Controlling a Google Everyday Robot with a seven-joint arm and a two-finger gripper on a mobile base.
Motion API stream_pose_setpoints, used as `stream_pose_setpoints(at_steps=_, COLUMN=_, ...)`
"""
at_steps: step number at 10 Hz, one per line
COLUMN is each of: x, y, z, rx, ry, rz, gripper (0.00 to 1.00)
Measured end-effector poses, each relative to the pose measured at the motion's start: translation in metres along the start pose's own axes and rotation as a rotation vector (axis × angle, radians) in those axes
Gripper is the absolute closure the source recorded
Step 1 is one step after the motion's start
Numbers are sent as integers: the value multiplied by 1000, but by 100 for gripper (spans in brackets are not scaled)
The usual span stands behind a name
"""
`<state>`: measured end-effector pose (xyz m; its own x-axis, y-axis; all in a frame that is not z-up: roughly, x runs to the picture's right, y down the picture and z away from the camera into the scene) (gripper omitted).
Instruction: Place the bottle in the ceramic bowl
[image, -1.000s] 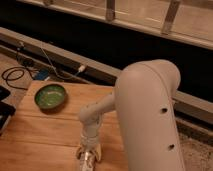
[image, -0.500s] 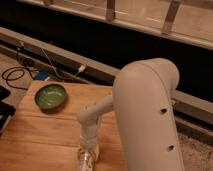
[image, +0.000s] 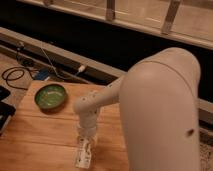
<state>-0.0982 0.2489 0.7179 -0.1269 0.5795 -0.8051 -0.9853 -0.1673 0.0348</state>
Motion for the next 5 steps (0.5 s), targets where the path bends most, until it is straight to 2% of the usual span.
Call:
stream_pose_setpoints(at_steps=2, x=-20, y=15, z=-56, rx=-34, ry=-117, rz=-39, gripper=100)
stream_pose_setpoints(at_steps=3, x=-24, y=15, z=-70, rx=-44, ry=-146, rz=-46, gripper=100)
stream_pose_setpoints(at_steps=5, x=-26, y=18, z=-75, rx=-50, ry=-158, rz=-52, gripper=100)
